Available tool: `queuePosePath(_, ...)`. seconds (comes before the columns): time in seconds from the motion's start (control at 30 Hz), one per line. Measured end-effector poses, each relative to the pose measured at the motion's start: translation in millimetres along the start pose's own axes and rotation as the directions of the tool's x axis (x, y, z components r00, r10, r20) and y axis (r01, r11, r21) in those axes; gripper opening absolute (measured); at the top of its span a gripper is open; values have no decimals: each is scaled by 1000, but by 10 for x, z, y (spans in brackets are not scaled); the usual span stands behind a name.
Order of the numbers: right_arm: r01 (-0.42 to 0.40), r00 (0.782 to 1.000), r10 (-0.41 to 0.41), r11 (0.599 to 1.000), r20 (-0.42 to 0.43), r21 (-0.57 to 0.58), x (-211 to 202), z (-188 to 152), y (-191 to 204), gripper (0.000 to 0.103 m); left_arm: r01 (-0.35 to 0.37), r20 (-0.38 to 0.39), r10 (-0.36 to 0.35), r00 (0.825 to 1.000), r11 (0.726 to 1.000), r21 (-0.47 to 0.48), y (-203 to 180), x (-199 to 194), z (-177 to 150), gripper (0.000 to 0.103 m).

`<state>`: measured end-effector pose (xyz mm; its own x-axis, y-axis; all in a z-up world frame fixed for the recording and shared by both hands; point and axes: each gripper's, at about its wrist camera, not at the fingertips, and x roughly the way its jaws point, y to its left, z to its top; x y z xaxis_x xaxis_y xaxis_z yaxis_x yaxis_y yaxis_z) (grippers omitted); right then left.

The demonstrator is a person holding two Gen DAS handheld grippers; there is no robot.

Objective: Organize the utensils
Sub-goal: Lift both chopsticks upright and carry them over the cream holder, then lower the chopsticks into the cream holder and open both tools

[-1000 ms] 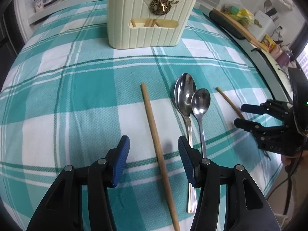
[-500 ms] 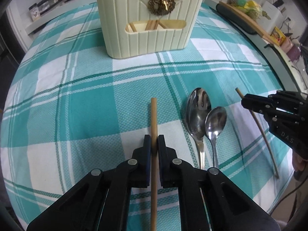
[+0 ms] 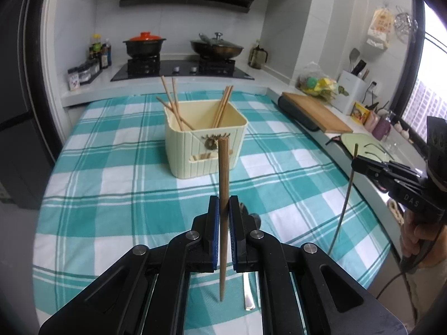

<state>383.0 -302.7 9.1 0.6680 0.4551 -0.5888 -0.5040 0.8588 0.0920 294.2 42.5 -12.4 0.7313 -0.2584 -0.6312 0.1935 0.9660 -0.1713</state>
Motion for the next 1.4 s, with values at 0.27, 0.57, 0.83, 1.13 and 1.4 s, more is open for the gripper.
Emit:
queuePosePath(0.27, 23, 986, -24, 1000, 162, 9, -243, 247, 104, 6, 25, 114, -21, 993, 999, -37, 48, -317, 337, 5)
queuePosePath(0.57, 15, 953, -15, 1000, 302, 0, -62, 1202, 109, 6, -5, 249, 24, 968, 997, -74, 252, -385, 1380, 5)
queuePosePath(0.83, 4, 905, 1, 1000, 425, -11, 590, 2112, 71, 6, -69, 318, 102, 943, 991, -115, 432, 226, 2079, 5)
queuePosePath(1.13, -64, 974, 57, 998, 220, 22, 1897, 2110, 43, 6, -114, 115, 133, 984, 981, -158, 760, 1363, 1895, 5)
queuePosePath(1.4, -91, 996, 92, 994, -18, 66, 2531, 1876, 91, 17, -140, -21, 138, 990, 977, -162, 830, 1641, 1681, 36)
